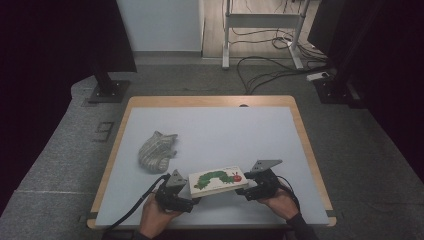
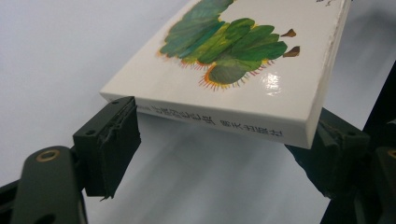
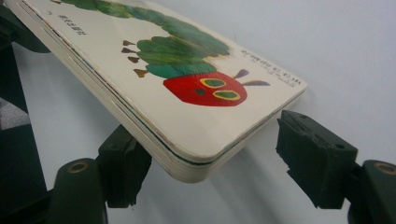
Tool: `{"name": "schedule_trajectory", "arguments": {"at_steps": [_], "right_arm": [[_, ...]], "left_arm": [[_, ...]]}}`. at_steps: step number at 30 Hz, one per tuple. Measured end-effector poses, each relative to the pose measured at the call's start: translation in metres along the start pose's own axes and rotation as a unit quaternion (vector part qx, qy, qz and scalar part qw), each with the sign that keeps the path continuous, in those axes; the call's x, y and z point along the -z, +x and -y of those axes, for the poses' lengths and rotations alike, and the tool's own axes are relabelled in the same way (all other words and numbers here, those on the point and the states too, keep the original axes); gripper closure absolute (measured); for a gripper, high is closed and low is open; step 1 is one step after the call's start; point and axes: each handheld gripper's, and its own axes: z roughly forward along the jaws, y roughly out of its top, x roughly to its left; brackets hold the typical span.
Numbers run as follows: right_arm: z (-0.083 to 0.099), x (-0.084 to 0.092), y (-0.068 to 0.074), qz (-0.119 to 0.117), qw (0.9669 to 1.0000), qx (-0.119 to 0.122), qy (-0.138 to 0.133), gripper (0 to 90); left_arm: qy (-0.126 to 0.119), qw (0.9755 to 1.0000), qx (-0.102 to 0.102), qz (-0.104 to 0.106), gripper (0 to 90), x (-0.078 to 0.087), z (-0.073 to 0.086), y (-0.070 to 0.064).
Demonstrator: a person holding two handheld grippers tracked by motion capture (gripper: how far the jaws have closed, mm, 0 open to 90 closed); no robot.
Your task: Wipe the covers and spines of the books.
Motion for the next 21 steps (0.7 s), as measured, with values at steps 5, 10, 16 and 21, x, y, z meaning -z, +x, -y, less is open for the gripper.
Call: {"name": "schedule_trajectory", "arguments": {"at_steps": [5, 10, 16, 21], "right_arm": [[0.009, -0.001, 0.004, -0.004, 1.0000, -0.002, -0.001, 27.1], [0.016, -0.001, 0.009, 0.000, 0.9999, 0.012, -0.003, 27.0], [0.023, -0.004, 0.010, -0.004, 0.9997, 0.025, 0.006, 24.3], [0.028, -0.010, 0.010, -0.006, 0.9992, 0.037, 0.016, 17.2]], "left_arm": [[0.001, 1.0000, 0.001, 0.004, 19.1, -0.003, 0.008, -0.003], [-0.004, 0.9999, 0.001, 0.016, 19.2, -0.005, 0.014, -0.006], [0.010, 0.9997, -0.008, 0.022, 17.9, -0.013, 0.020, -0.008], [0.029, 0.9993, -0.017, 0.015, 14.3, -0.021, 0.023, -0.008]]}}
